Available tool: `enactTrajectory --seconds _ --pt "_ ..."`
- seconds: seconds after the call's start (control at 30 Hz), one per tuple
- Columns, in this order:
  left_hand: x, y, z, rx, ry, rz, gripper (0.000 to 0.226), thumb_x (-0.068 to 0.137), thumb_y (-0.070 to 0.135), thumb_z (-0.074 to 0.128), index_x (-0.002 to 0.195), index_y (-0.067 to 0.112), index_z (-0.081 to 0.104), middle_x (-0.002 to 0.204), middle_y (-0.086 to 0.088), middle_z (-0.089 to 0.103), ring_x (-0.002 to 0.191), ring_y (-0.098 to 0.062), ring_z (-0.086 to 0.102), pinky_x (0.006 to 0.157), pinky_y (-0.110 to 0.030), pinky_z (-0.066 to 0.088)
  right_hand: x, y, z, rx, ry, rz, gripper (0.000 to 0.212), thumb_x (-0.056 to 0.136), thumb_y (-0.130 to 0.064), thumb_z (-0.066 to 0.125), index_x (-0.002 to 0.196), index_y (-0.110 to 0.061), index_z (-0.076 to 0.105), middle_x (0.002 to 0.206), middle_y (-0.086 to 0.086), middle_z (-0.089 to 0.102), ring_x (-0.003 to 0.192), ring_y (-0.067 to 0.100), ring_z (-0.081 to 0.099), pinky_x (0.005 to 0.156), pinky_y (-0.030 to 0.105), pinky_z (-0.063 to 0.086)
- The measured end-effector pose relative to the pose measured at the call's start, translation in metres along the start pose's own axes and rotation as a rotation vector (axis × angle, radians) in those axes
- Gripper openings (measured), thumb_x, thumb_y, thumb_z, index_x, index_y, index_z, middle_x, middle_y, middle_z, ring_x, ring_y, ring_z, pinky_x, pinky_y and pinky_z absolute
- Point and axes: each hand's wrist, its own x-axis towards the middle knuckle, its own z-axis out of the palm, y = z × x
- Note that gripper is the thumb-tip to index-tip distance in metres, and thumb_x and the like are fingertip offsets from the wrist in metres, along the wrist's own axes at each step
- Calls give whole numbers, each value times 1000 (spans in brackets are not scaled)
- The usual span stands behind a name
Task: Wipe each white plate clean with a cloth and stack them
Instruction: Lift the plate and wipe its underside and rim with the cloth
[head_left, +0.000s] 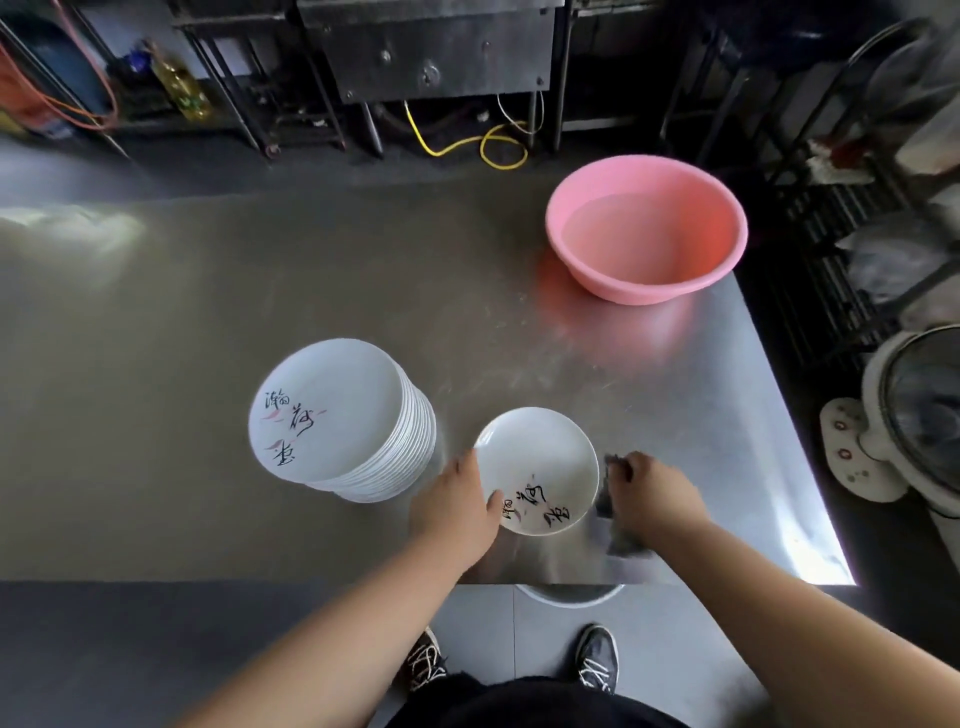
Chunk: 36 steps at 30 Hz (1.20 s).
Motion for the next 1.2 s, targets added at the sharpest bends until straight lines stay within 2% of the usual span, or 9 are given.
enactTrajectory --seconds 0.17,0.3,0.47,0.57,0.67,0.8,0.87,0.93,1.2 --pt "25 6 -16 49 -217 -127 67 100 58 49 147 12 40 130 -9 66 113 -32 66 84 -40 55 37 -17 7 -218 -224 -25 33 101 -42 43 88 -17 58 77 0 61 69 23 58 60 28 41" --pt "37 11 -25 -68 -316 -184 71 96 59 53 146 11 40 129 -10 65 111 -32 65 88 -39 56 44 -25 20 -315 -292 -97 36 105 -38 40 118 -13 63 114 12 68 105 33 66 82 32 50" --pt "31 10 -38 -284 -357 -228 72 88 76 47 131 19 40 101 -3 67 75 -22 73 70 -36 60 33 -35 2 -269 -352 -84 45 110 -29 38 144 -2 48 141 18 55 126 35 59 102 39 50" --pt "22 22 -49 -593 -303 -265 67 94 82 24 127 25 37 97 -6 69 70 -16 69 64 -31 55 11 -37 -22 118 -172 -17 36 113 -34 29 122 -16 58 123 5 68 109 32 63 92 36 49" --pt "16 42 -69 -1085 -94 -280 66 101 73 14 131 21 42 115 -11 69 99 -21 72 93 -44 59 -15 -46 -51 619 54 2 43 112 -46 24 96 -30 60 79 -13 72 82 11 68 67 24 50" --pt "9 58 -107 -1401 -32 -201 54 95 67 48 119 20 52 115 -1 60 105 -18 56 95 -41 43 -34 -59 -84 941 117 -132 29 112 -39 38 100 -40 64 77 -13 65 56 22 60 48 30 54" --pt "8 61 -118 -1536 -58 -188 29 97 35 61 126 31 53 117 7 69 105 -16 60 91 -38 43 -37 -62 -94 873 157 -187 21 110 -32 43 108 -45 60 90 -21 65 71 20 63 51 34 59" --pt "7 64 -132 -1670 -110 -156 40 105 8 56 137 32 54 125 6 75 118 -18 68 98 -38 52 -39 -64 -103 686 256 -270 24 109 -30 42 108 -52 53 107 -23 65 86 13 66 62 39 63" --pt "-6 72 -177 -1661 -162 -16 39 107 2 47 142 19 57 134 -9 71 127 -33 66 96 -49 57 -51 -100 -145 289 625 -644 38 109 -27 47 142 -21 63 132 -10 69 118 16 60 100 26 46"
